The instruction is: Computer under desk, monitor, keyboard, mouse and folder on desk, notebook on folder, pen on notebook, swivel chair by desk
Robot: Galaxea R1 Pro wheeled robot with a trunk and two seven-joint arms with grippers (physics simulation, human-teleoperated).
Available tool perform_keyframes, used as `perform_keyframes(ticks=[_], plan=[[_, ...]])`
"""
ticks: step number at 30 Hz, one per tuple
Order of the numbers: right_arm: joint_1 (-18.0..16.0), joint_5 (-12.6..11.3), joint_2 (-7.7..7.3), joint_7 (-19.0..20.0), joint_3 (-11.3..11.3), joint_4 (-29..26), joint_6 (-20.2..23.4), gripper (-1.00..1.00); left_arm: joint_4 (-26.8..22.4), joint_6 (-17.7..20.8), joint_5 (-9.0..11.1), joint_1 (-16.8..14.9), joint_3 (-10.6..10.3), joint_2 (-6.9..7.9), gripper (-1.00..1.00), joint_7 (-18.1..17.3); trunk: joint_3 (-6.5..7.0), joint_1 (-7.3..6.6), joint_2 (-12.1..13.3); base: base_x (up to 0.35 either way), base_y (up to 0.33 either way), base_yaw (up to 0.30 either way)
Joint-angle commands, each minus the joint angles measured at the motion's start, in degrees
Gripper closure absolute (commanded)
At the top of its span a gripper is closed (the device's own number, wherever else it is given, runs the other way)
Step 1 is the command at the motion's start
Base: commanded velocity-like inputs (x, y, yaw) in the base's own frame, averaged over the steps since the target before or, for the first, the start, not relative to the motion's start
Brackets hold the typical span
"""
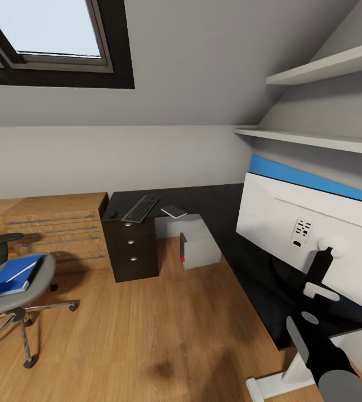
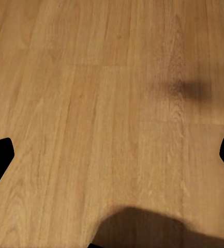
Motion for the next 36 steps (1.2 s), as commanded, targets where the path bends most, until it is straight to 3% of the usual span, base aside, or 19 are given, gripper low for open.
perform_keyframes(ticks=[1,36], plan=[[0.0,-0.6,-0.02,0.0,0.2,0.0,-0.4,-1.00,0.0,-0.2,0.3,-0.1,-0.5,0.04,-1.00,0.5,-0.06,0.00,0.0,0.000,0.000,0.000],[0.0,-0.5,-0.02,-0.2,0.3,0.1,-0.4,-1.00,0.0,-0.2,0.3,-0.1,-0.5,0.00,-1.00,0.5,-0.06,0.00,0.0,-0.025,0.000,0.000]])
